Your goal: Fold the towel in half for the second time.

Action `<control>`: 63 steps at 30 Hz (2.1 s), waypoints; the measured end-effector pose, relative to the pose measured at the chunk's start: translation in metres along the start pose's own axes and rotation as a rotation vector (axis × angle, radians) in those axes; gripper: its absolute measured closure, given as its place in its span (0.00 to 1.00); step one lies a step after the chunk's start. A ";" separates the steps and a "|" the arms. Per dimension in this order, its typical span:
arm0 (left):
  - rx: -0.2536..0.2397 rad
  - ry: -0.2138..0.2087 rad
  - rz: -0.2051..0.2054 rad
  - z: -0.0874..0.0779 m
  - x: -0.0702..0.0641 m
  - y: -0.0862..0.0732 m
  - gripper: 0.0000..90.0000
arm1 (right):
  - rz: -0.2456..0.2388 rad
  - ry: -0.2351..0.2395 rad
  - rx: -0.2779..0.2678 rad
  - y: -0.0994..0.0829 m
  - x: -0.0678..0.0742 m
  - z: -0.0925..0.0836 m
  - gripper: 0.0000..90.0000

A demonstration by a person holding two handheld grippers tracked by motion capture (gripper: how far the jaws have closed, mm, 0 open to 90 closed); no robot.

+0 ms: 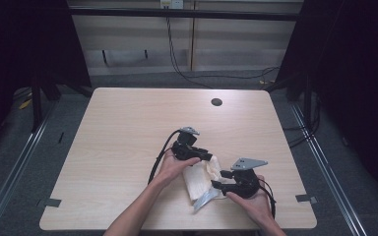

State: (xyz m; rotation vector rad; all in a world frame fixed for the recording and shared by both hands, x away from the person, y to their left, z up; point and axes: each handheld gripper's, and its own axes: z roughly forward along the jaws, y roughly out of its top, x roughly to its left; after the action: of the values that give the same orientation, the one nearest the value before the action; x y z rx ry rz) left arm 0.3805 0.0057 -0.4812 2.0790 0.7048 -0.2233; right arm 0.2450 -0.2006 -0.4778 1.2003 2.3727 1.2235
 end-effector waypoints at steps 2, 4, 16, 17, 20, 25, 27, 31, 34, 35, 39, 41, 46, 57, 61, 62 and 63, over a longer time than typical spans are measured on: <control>-0.002 0.005 0.008 -0.002 -0.002 0.001 0.74 | 0.000 -0.003 -0.007 0.000 0.000 -0.004 0.52; -0.009 -0.002 0.015 -0.004 -0.004 0.001 0.73 | 0.006 -0.005 -0.010 -0.002 -0.001 -0.006 0.52; 0.003 0.016 0.046 -0.018 -0.009 -0.004 0.70 | -0.003 -0.010 -0.027 0.001 -0.007 -0.013 0.64; 0.007 0.017 0.040 -0.019 -0.008 -0.006 0.70 | -0.003 -0.018 -0.029 0.001 -0.008 -0.014 0.64; 0.005 0.021 0.047 -0.026 -0.007 -0.013 0.70 | 0.009 -0.022 -0.042 0.004 -0.012 -0.020 0.66; 0.021 0.039 0.047 -0.038 -0.005 -0.022 0.70 | 0.025 -0.031 -0.064 0.007 -0.022 -0.027 0.69; 0.030 0.047 0.060 -0.043 -0.005 -0.024 0.69 | 0.028 -0.031 -0.068 0.009 -0.025 -0.028 0.69; 0.029 0.089 0.083 -0.057 -0.009 -0.025 0.60 | 0.024 -0.030 -0.073 0.016 -0.031 -0.027 0.65; 0.043 0.108 0.115 -0.072 -0.013 -0.027 0.52 | 0.041 -0.038 -0.086 0.021 -0.036 -0.031 0.59; 0.044 0.118 0.120 -0.077 -0.014 -0.028 0.50 | 0.041 -0.042 -0.096 0.023 -0.037 -0.034 0.57; 0.027 0.142 0.096 -0.099 -0.015 -0.040 0.44 | 0.038 -0.035 -0.106 0.022 -0.041 -0.044 0.53; 0.009 0.148 0.086 -0.109 -0.015 -0.046 0.41 | 0.028 -0.049 -0.103 0.018 -0.041 -0.048 0.52; 0.012 0.184 0.069 -0.128 -0.011 -0.060 0.38 | 0.050 -0.080 -0.108 0.009 -0.046 -0.058 0.50; 0.002 0.284 0.037 -0.167 -0.007 -0.092 0.38 | 0.078 -0.136 -0.113 -0.009 -0.054 -0.076 0.47; -0.009 0.296 0.031 -0.182 -0.011 -0.108 0.37 | 0.095 -0.149 -0.127 -0.021 -0.055 -0.079 0.46; -0.008 0.308 0.028 -0.185 -0.011 -0.111 0.37 | 0.098 -0.156 -0.119 -0.025 -0.055 -0.079 0.45; -0.006 0.319 0.023 -0.189 -0.010 -0.115 0.36 | 0.100 -0.162 -0.109 -0.027 -0.056 -0.078 0.44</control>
State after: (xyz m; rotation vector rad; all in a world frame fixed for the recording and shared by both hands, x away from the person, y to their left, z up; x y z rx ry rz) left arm 0.2877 0.2041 -0.4492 2.1388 0.8685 0.1274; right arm 0.2254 -0.2965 -0.4582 1.3429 2.1259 1.2172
